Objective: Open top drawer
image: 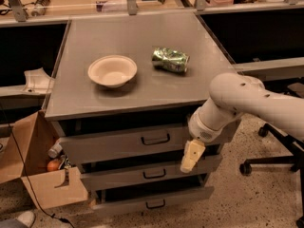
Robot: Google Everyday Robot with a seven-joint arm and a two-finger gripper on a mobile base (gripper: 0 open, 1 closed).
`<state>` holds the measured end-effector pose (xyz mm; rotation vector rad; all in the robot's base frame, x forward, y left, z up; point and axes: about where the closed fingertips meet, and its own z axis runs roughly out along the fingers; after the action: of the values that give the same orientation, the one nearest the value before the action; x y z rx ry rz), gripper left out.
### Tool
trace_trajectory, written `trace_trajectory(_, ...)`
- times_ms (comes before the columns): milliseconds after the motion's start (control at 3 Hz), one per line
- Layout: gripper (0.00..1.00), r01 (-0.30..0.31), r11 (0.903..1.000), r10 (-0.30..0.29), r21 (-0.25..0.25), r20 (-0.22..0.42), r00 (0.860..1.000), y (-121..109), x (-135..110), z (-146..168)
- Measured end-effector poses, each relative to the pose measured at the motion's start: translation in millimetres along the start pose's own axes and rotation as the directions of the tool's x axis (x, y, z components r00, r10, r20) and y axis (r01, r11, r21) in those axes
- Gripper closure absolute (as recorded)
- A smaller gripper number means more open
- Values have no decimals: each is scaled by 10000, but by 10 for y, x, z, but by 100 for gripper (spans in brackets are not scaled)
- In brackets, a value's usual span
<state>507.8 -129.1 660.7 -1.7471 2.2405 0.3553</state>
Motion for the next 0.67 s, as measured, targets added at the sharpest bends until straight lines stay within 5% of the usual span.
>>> trace_trajectory(667,42,-7,10000,7,-5,-2,10000,2,0,1)
